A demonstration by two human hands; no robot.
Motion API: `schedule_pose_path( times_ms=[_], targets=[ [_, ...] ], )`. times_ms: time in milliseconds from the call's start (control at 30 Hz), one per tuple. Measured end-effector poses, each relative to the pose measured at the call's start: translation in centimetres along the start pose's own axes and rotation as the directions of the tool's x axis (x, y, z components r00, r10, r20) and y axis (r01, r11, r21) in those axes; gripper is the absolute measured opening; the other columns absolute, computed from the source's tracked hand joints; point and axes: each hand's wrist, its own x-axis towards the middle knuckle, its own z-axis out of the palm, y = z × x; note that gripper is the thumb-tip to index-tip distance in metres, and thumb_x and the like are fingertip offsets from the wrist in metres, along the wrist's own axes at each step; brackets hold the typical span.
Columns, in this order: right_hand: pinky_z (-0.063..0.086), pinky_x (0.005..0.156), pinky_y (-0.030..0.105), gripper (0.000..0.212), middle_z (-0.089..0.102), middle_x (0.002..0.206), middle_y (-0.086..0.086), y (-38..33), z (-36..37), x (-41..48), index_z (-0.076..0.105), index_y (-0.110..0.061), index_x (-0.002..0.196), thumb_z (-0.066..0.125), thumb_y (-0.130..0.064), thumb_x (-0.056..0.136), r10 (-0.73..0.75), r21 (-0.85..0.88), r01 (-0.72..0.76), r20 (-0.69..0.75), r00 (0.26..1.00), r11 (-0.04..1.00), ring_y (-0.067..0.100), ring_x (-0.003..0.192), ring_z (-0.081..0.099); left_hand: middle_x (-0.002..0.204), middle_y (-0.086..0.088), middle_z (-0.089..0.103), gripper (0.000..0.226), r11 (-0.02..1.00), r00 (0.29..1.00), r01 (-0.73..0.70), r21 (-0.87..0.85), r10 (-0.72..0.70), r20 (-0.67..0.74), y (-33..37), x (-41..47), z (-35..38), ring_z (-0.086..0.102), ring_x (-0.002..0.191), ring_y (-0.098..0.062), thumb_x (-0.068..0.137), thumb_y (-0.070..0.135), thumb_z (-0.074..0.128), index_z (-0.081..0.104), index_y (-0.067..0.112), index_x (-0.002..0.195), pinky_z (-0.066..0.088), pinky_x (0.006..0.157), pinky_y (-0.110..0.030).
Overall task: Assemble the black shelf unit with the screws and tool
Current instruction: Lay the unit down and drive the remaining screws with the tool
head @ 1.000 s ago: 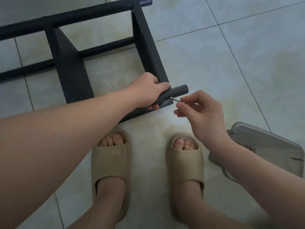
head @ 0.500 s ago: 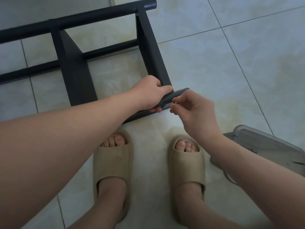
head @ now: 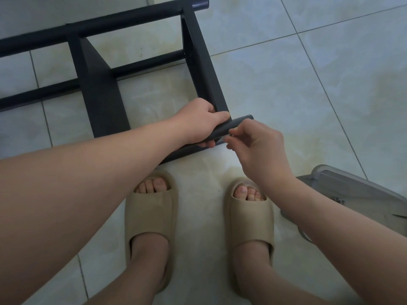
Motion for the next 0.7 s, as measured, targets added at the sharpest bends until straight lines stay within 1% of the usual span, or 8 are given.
schedule_pose_path(
  times_ms=[33, 100, 133, 200, 267, 367, 600, 700],
  targets=[
    [0.054, 0.069, 0.043, 0.009, 0.070, 0.077, 0.012, 0.00, 0.04, -0.04, 0.067, 0.000, 0.084, 0.075, -0.003, 0.088, 0.004, -0.005, -0.004, 0.001, 1.000, 1.000, 0.030, 0.075, 0.070, 0.065, -0.017, 0.071, 0.044, 1.000, 1.000, 0.001, 0.000, -0.001, 0.000, 0.00, -0.04, 0.01, 0.065, 0.050, -0.022, 0.099, 0.035, 0.057, 0.064, -0.009, 0.098, 0.048, 0.045, -0.024],
    [0.056, 0.067, 0.033, 0.010, 0.071, 0.072, 0.007, -0.02, 0.16, -0.11, 0.066, -0.004, 0.082, 0.074, -0.004, 0.088, 0.143, 0.111, -0.144, 0.014, 0.990, 0.983, 0.023, 0.072, 0.073, 0.062, -0.015, 0.070, 0.044, 1.000, 1.000, 0.000, -0.005, 0.000, -0.001, 0.02, -0.05, 0.03, 0.065, 0.050, -0.021, 0.099, 0.034, 0.057, 0.064, -0.009, 0.098, 0.048, 0.044, -0.024],
    [0.057, 0.065, 0.026, 0.011, 0.071, 0.068, 0.003, -0.11, 0.25, -0.14, 0.065, -0.005, 0.081, 0.074, -0.003, 0.087, 0.242, 0.227, -0.243, 0.032, 0.970, 0.943, 0.018, 0.069, 0.073, 0.060, -0.013, 0.069, 0.043, 1.000, 1.000, 0.000, -0.009, 0.000, -0.001, 0.02, -0.06, 0.04, 0.065, 0.050, -0.021, 0.099, 0.034, 0.058, 0.064, -0.009, 0.097, 0.047, 0.044, -0.024],
    [0.058, 0.064, 0.024, 0.013, 0.071, 0.068, 0.003, -0.37, 0.43, -0.14, 0.064, -0.004, 0.080, 0.073, 0.000, 0.087, 0.376, 0.434, -0.366, 0.067, 0.924, 0.823, 0.019, 0.065, 0.074, 0.057, -0.011, 0.068, 0.043, 1.000, 1.000, 0.000, -0.019, -0.001, -0.002, 0.01, -0.06, 0.04, 0.065, 0.050, -0.021, 0.099, 0.033, 0.058, 0.064, -0.009, 0.097, 0.047, 0.043, -0.023],
    [0.060, 0.065, 0.027, 0.012, 0.072, 0.076, 0.016, -0.56, 0.52, -0.16, 0.064, -0.001, 0.080, 0.073, 0.002, 0.088, 0.426, 0.546, -0.400, 0.084, 0.901, 0.736, 0.026, 0.066, 0.075, 0.056, -0.010, 0.067, 0.043, 1.000, 1.000, -0.003, -0.018, 0.003, 0.000, 0.00, -0.05, 0.06, 0.064, 0.050, -0.021, 0.099, 0.033, 0.058, 0.065, -0.009, 0.096, 0.046, 0.042, -0.023],
    [0.061, 0.068, 0.031, 0.009, 0.070, 0.087, 0.031, -0.84, 0.59, -0.30, 0.064, 0.006, 0.087, 0.072, 0.002, 0.088, 0.464, 0.626, -0.426, 0.114, 0.879, 0.653, 0.030, 0.070, 0.076, 0.053, -0.010, 0.066, 0.043, 1.000, 1.000, -0.005, -0.002, 0.005, 0.002, -0.04, -0.08, 0.09, 0.062, 0.048, -0.021, 0.099, 0.035, 0.057, 0.066, -0.007, 0.094, 0.046, 0.043, -0.022],
    [0.062, 0.075, 0.030, 0.003, 0.074, 0.080, 0.016, -0.52, -0.03, -0.53, 0.068, 0.001, 0.089, 0.071, 0.001, 0.090, 0.394, 0.553, -0.392, 0.122, 0.911, 0.735, 0.021, 0.075, 0.076, 0.054, -0.009, 0.067, 0.043, 1.000, 1.000, -0.002, -0.003, 0.002, -0.003, 0.00, -0.07, 0.07, 0.064, 0.048, -0.020, 0.099, 0.035, 0.058, 0.065, -0.007, 0.096, 0.048, 0.044, -0.025],
    [0.057, 0.068, 0.019, 0.010, 0.072, 0.070, 0.004, -0.47, -0.08, -0.48, 0.067, -0.007, 0.085, 0.071, 0.000, 0.091, 0.361, 0.471, -0.369, 0.112, 0.926, 0.801, 0.016, 0.069, 0.075, 0.053, -0.007, 0.066, 0.043, 1.000, 1.000, -0.001, 0.008, 0.001, -0.006, 0.05, -0.14, 0.03, 0.064, 0.047, -0.019, 0.099, 0.036, 0.058, 0.065, -0.007, 0.097, 0.048, 0.044, -0.024]
  ],
)
